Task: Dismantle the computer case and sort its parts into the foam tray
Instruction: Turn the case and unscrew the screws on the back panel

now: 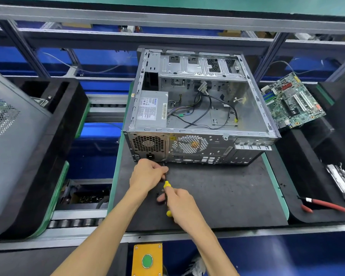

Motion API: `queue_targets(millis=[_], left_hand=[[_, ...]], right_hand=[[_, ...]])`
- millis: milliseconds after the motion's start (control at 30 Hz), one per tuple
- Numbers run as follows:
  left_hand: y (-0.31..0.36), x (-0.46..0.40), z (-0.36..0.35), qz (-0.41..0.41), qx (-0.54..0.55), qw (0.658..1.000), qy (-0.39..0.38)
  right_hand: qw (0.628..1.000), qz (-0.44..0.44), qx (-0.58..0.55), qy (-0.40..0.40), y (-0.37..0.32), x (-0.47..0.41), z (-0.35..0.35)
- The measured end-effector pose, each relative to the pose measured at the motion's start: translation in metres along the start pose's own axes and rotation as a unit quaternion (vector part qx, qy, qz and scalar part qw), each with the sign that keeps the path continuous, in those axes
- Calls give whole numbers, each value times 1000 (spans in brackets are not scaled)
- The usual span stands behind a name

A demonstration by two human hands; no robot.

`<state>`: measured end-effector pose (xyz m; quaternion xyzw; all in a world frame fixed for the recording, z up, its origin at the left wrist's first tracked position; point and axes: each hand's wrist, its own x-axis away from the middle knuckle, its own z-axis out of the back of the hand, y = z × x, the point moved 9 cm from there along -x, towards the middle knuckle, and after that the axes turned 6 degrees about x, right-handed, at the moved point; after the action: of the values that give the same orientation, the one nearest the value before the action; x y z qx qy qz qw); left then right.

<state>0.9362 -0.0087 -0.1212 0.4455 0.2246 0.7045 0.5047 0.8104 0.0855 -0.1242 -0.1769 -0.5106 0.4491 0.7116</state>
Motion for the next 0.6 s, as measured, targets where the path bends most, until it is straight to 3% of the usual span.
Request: queue_targets(millis=[600], left_hand=[[-1, 0, -1, -23, 4, 1000, -16]], right_hand=[[997, -13, -70, -21, 5, 4, -1]])
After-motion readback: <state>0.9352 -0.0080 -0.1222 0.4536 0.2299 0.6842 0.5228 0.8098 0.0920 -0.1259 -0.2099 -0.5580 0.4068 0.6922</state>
